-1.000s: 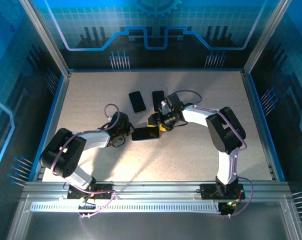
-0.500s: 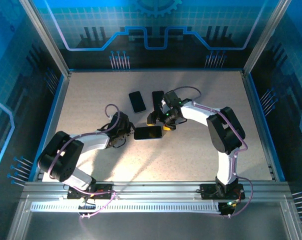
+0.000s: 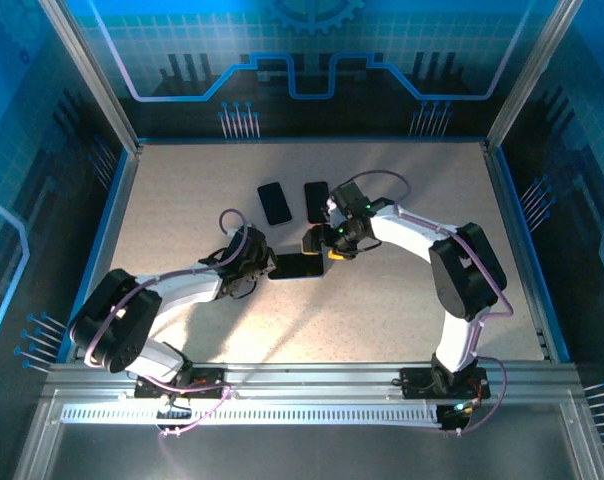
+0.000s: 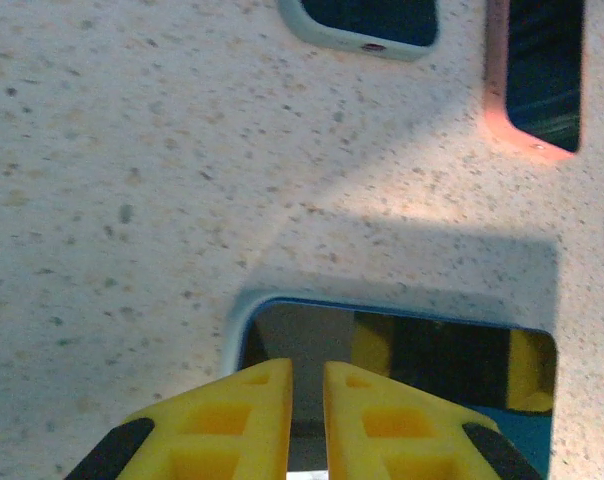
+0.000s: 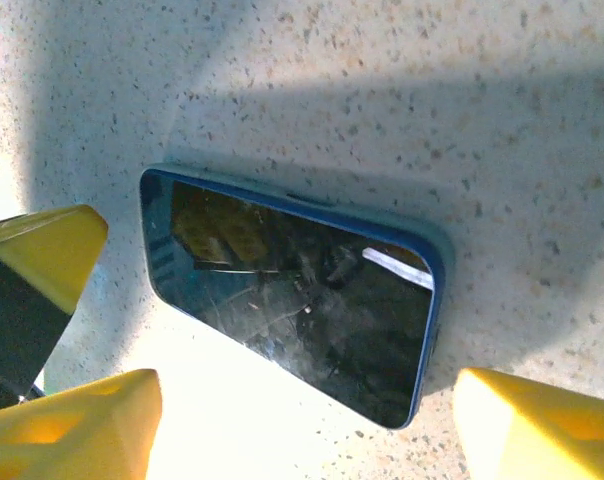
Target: Put the phone into the phone case
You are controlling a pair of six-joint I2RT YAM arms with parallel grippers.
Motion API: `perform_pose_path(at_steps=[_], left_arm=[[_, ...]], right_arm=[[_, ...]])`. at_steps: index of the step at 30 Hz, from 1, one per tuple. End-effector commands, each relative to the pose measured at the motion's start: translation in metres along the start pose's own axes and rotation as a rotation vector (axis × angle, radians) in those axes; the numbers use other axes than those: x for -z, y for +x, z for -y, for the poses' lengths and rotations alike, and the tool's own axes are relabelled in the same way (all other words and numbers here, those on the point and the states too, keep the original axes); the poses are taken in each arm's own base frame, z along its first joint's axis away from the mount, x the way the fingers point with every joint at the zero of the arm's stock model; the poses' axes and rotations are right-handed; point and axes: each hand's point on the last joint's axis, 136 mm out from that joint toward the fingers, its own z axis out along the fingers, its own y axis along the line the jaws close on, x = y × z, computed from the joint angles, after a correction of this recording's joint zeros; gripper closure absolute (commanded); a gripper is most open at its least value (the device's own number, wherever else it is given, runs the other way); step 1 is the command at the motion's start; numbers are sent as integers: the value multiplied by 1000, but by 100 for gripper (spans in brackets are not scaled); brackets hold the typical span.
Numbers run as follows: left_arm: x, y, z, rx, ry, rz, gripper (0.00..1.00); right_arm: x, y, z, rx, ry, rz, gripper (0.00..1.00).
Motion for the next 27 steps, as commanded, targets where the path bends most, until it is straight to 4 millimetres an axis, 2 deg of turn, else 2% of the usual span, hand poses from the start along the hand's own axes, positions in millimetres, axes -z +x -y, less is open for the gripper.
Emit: perform_pose_path(at_steps=[1,6,14,27], left_arm=[[-3,0,9,-49,-13,3,83],[-12,3,11,-54,-17,-8,83],[-22,8,3,-61,-64,-27,84],[-24,17,-15,-72,-126,-51,84]], right_arm=[[-3,17,1,14,-20,-23,31],[-11,25,11,-2,-35,-20,42],[-23,30,23,-34,-61,-28,71],[-28,36,36,-55,-46,-57,76]])
